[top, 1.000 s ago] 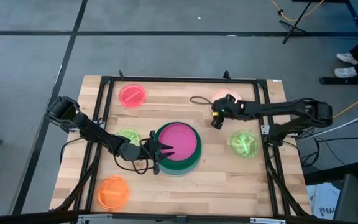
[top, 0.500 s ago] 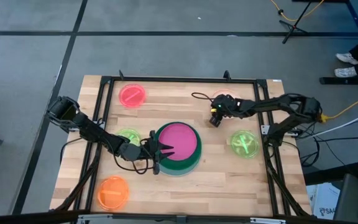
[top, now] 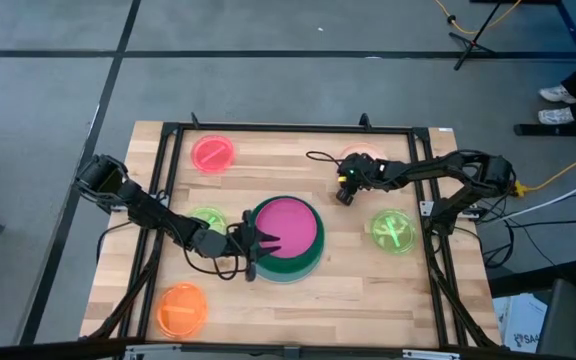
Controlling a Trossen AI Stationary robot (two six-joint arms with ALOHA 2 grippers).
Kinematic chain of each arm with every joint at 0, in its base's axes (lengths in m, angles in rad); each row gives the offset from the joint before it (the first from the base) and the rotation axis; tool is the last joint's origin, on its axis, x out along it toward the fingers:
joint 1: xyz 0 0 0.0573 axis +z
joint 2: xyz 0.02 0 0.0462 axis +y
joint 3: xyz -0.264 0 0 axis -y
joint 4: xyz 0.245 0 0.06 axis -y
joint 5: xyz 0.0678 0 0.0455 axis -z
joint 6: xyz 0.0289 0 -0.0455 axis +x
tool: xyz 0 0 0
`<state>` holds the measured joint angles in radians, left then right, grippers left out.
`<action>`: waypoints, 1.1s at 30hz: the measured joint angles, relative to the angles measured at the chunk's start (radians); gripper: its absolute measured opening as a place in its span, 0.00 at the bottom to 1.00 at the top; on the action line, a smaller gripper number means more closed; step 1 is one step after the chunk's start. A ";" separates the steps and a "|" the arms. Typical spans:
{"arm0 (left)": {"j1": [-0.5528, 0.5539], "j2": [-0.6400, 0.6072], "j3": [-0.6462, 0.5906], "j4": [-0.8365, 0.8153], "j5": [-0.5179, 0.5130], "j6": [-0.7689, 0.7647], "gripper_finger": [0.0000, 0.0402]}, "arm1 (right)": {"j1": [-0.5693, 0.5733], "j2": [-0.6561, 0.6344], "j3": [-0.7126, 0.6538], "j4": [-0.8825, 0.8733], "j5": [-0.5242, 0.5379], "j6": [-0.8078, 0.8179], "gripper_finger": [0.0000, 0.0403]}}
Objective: Stack plastic plates
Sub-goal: Stack the light orange plate on top of the pink plate
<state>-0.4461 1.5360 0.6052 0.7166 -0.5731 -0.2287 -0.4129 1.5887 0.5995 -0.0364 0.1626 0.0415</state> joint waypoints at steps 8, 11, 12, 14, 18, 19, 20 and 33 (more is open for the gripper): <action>0.000 0.000 0.000 0.002 0.006 -0.024 0.25 | 0.002 0.002 -0.002 0.026 -0.005 -0.056 0.05; 0.000 0.000 0.000 0.003 0.007 -0.024 0.25 | 0.002 0.002 -0.002 0.042 0.002 -0.102 0.01; 0.000 0.000 0.000 0.003 0.007 -0.024 0.25 | 0.002 0.003 -0.002 0.046 0.002 -0.112 0.01; 0.000 0.000 0.000 0.002 0.007 -0.024 0.25 | 0.001 0.000 -0.002 0.048 0.002 -0.132 0.02; 0.000 0.000 0.000 0.002 0.007 -0.024 0.25 | 0.010 -0.010 -0.003 0.047 0.004 -0.157 0.01; 0.000 0.000 0.000 0.002 0.007 -0.024 0.25 | 0.015 -0.011 -0.004 0.050 0.012 -0.166 0.01; 0.000 0.000 0.000 0.002 0.007 -0.024 0.25 | 0.024 -0.013 -0.005 0.054 0.012 -0.181 0.01; 0.015 0.000 0.000 -0.014 0.007 0.000 0.25 | 0.240 -0.058 0.087 0.061 0.002 -0.320 0.00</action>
<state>-0.4307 1.5360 0.6052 0.7025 -0.5664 -0.2283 -0.1732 1.5303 0.6867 0.0248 0.1650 -0.2787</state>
